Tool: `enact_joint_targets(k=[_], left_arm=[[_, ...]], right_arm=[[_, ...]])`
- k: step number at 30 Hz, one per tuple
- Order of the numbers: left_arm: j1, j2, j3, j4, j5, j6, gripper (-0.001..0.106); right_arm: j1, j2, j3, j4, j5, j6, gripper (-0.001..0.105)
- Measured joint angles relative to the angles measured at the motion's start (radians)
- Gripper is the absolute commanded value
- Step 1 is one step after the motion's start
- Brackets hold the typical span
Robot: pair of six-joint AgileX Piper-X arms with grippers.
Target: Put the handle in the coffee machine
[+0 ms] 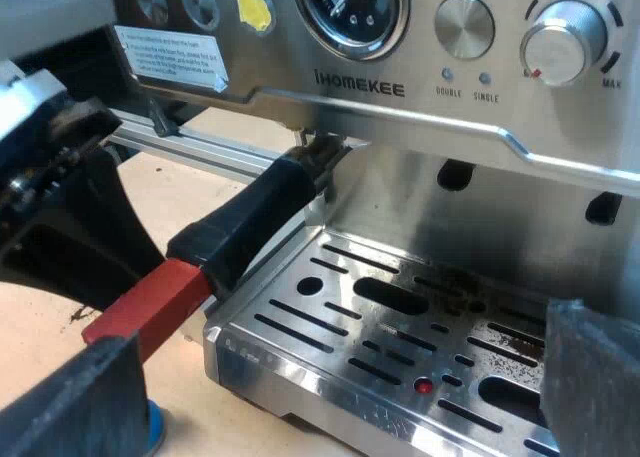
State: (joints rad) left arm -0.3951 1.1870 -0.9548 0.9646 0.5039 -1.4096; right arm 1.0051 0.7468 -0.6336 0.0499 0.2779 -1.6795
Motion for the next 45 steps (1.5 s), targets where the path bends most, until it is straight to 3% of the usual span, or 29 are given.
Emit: enact_joint_targets(k=[3, 7, 8, 9, 10, 11, 13, 20, 27, 29, 32, 36, 41, 43, 45], left_arm=[[0.054, -0.011, -0.007, 0.034, 0.046, 0.054, 0.003], [0.115, -0.042, -0.008, 0.074, 0.058, 0.096, 0.018], [0.145, -0.066, -0.010, 0.090, 0.057, 0.101, 0.041], [0.153, -0.071, -0.010, 0.094, 0.057, 0.103, 0.049], [0.168, -0.092, -0.010, 0.112, 0.057, 0.104, 0.070], [0.183, -0.110, -0.010, 0.122, 0.057, 0.103, 0.084], [0.201, -0.149, -0.010, 0.136, 0.057, 0.103, 0.093], [0.246, -0.231, -0.012, 0.144, 0.057, 0.103, 0.093], [0.376, -0.387, -0.014, 0.138, 0.039, 0.086, 0.093], [0.414, -0.423, -0.014, 0.108, 0.033, 0.082, 0.093], [0.444, -0.438, -0.014, 0.042, 0.033, 0.082, 0.093], [0.446, -0.438, -0.014, -0.012, 0.033, 0.079, 0.093], [0.446, -0.438, -0.044, -0.053, -0.004, -0.012, 0.093], [0.446, -0.446, -0.066, -0.057, -0.062, -0.126, 0.093], [0.446, -0.451, -0.082, -0.083, -0.110, -0.163, 0.093]], right_arm=[[0.000, 0.000, 0.000, 0.000, 0.000, 0.000, 0.081], [0.000, 0.000, 0.000, 0.000, 0.000, 0.000, 0.081], [0.000, 0.000, 0.000, 0.002, 0.000, 0.000, 0.081], [0.000, 0.000, 0.000, 0.002, 0.000, 0.000, 0.081], [0.000, 0.000, 0.000, 0.002, 0.000, 0.000, 0.081], [0.000, 0.000, 0.000, 0.002, 0.000, 0.000, 0.081], [0.000, 0.000, 0.000, 0.002, 0.000, 0.000, 0.081], [0.000, 0.000, 0.000, 0.011, -0.018, 0.000, 0.081], [0.000, 0.000, -0.046, 0.082, -0.019, 0.002, 0.081], [-0.005, 0.000, -0.176, 0.234, -0.020, 0.003, 0.081], [-0.036, -0.002, -0.283, 0.358, -0.029, 0.003, 0.081], [-0.091, -0.004, -0.335, 0.491, -0.050, 0.003, 0.081], [-0.181, -0.004, -0.387, 0.609, -0.108, 0.003, 0.081], [-0.217, -0.004, -0.404, 0.637, -0.121, 0.003, 0.081], [-0.253, -0.004, -0.413, 0.652, -0.132, 0.003, 0.081]])
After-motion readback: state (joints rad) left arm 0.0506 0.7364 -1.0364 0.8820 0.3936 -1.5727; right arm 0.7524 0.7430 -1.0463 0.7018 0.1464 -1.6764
